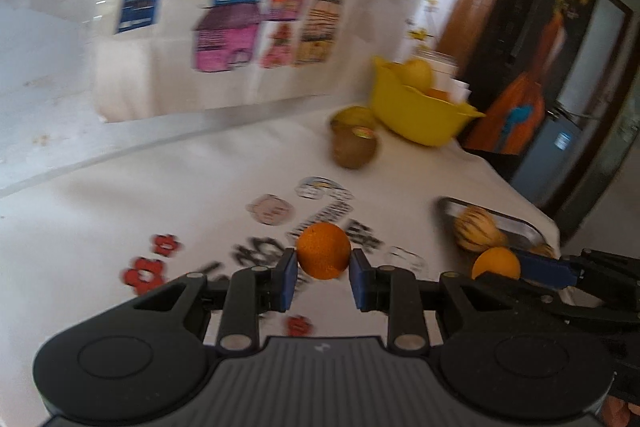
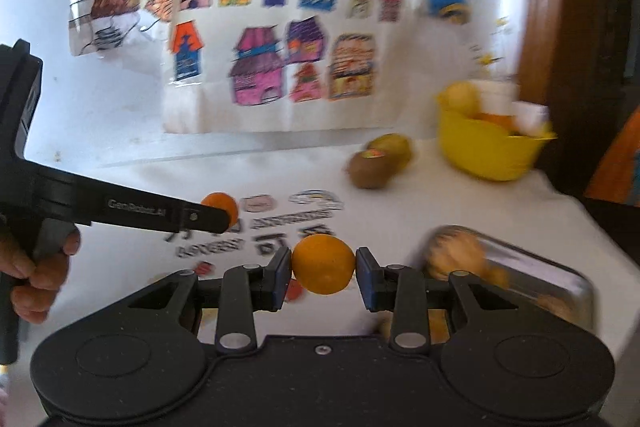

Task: Organize fruits
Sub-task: 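Carry both oranges onto the metal tray and open both tools to release them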

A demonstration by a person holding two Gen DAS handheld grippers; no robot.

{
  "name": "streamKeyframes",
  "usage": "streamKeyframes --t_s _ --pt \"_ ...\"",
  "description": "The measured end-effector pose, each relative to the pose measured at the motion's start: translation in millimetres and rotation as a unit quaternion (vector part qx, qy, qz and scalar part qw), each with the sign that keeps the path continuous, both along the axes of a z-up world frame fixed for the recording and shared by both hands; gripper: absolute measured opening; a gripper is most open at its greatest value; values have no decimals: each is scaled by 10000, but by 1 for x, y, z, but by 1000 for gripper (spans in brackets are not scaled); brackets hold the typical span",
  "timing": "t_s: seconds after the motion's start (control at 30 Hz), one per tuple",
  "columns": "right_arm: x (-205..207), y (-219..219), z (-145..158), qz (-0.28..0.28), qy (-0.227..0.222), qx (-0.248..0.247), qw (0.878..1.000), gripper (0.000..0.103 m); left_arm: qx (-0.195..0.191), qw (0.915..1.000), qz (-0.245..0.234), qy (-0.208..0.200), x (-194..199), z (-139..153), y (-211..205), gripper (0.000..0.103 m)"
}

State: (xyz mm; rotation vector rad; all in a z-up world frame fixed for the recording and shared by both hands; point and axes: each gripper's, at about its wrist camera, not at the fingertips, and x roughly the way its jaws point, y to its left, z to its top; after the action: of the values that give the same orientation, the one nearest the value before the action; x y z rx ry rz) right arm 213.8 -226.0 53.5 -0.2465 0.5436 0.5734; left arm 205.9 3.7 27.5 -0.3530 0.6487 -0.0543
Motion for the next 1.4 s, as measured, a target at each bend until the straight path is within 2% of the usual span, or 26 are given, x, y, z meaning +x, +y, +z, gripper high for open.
streamKeyframes --t_s 0.3,0.53,0.9,1.1,1.2,1.4 --pt "-32 -69 -1 -875 -221 153 9958 37 81 9971 -738 -136 -18 9 -61 30" --pt "-45 -109 -10 -1324 -274 192 9906 37 388 9899 -1362 -93 -42 8 -104 30" --pt "-57 -137 -35 -1396 -98 317 9897 37 947 9816 -1641 -228 -69 14 -151 30" --pt "-60 -144 -41 -1345 -28 429 9900 37 1054 9776 -1817 -85 -71 11 -167 30" --pt "-62 -145 -40 -1311 -58 425 9904 37 1140 9759 -1860 -50 -71 8 -172 26" --pt "-62 -144 -42 -1251 -33 447 9911 37 1137 9763 -1839 85 -67 3 -174 26"
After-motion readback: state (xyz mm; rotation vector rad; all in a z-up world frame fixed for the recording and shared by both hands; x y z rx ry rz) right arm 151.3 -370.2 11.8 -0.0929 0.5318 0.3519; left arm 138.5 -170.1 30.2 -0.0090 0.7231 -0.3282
